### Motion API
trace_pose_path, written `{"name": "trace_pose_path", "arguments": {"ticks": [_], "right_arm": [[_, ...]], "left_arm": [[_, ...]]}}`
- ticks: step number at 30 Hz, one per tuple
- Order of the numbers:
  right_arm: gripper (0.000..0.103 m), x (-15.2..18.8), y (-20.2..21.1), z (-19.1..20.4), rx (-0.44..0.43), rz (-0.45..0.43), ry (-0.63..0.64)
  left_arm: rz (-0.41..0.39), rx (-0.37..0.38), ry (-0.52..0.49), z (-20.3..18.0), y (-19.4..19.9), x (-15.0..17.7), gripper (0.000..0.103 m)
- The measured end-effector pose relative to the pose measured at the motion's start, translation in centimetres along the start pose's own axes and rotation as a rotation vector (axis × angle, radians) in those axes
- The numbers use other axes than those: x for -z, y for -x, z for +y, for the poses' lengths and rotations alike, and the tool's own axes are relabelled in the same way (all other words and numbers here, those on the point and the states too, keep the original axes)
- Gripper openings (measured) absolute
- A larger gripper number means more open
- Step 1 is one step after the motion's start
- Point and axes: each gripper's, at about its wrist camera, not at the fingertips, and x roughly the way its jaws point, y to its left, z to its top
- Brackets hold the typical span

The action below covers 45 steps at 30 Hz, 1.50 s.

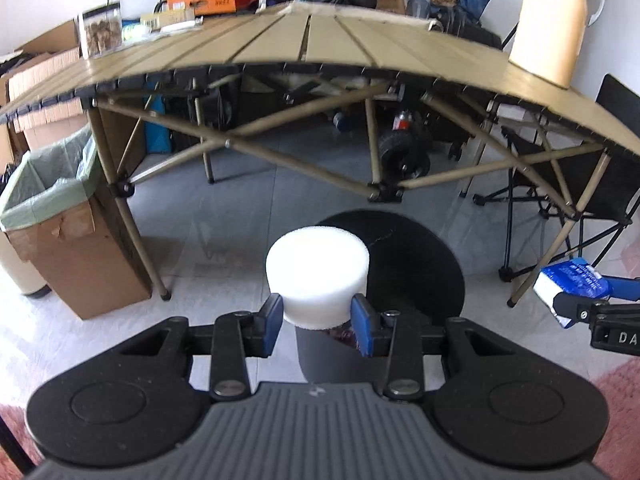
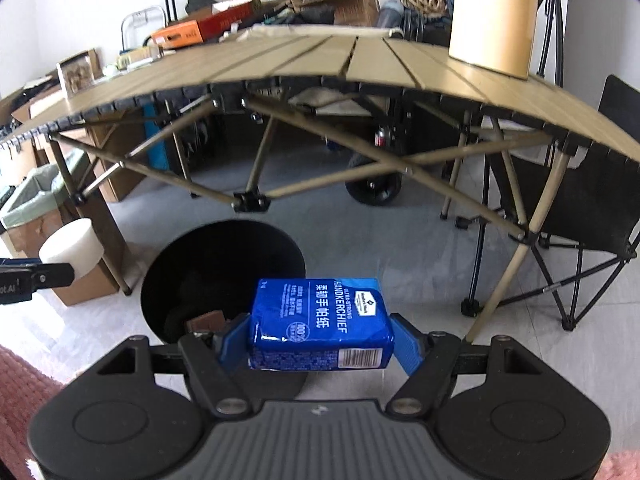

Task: Collect trash
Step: 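Carry the foam cylinder and blue tissue box with both tools down over the black bin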

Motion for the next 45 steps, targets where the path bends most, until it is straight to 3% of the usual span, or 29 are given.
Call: {"name": "trace_pose_path", "arguments": {"ticks": [14, 28, 45], "right_arm": [[0.072, -0.2, -2.4, -0.4, 0.030, 0.085, -0.026], [0.072, -0.7, -3.4, -0.3, 0.031, 0.117, -0.028], [0.072, -1.6, -4.0, -1.6, 0.030, 0.111, -0.100]], "left_arm": [[0.163, -0.107, 0.063, 2.3, -3.7, 1.0, 0.037], [0.240, -0.149, 0.044, 1.8, -5.0, 0.7, 0.037], [0.277, -0.089, -0.051, -2.6, -6.8, -1.4, 0.037]]}}
